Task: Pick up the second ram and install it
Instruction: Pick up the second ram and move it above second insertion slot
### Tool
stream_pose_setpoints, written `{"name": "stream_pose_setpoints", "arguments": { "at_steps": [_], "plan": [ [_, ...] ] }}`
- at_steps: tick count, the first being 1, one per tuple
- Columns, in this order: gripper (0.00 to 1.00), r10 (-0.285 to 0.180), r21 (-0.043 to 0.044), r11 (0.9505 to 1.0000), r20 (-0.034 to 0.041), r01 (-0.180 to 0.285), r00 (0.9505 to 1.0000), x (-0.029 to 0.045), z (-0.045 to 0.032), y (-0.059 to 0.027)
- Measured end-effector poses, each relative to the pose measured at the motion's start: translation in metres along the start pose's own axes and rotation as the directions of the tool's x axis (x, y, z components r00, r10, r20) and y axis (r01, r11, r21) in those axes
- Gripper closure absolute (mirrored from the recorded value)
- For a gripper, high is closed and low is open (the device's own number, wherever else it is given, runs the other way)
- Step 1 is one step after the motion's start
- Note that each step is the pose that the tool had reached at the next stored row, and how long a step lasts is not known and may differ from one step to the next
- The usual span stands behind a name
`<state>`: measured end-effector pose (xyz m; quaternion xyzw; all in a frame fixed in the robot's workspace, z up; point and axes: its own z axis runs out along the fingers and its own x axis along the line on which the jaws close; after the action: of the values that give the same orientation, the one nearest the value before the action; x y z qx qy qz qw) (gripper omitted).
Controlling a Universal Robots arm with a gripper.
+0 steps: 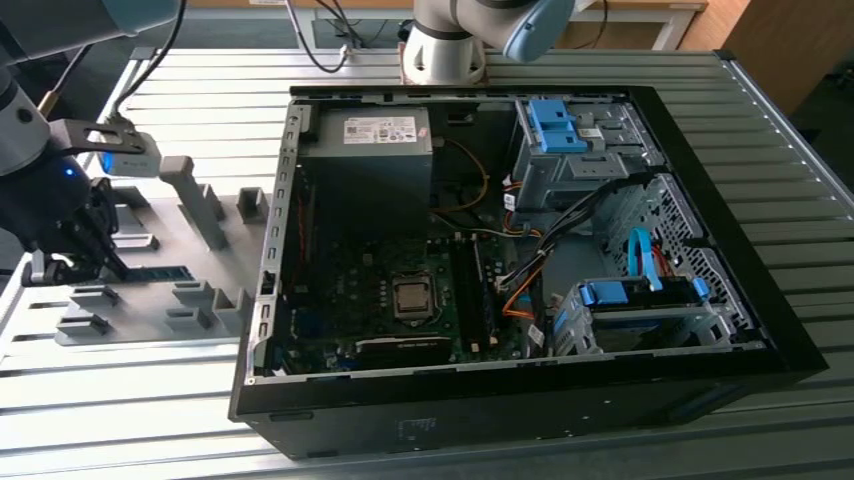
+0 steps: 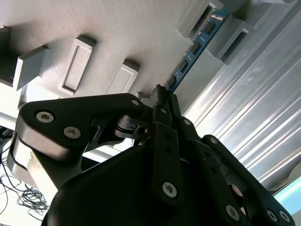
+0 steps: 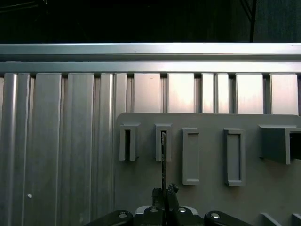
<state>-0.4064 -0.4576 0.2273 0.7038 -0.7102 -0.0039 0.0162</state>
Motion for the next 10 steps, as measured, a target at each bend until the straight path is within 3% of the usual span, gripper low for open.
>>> {"name": "stream_pose_setpoints", "arguments": {
  "at_steps": [10],
  "plan": [
    [0.86, 0.000, -0.0001, 1.0000, -0.0012, 0.000, 1.0000, 0.0000, -0.0032, 0.0001]
  ]
}}
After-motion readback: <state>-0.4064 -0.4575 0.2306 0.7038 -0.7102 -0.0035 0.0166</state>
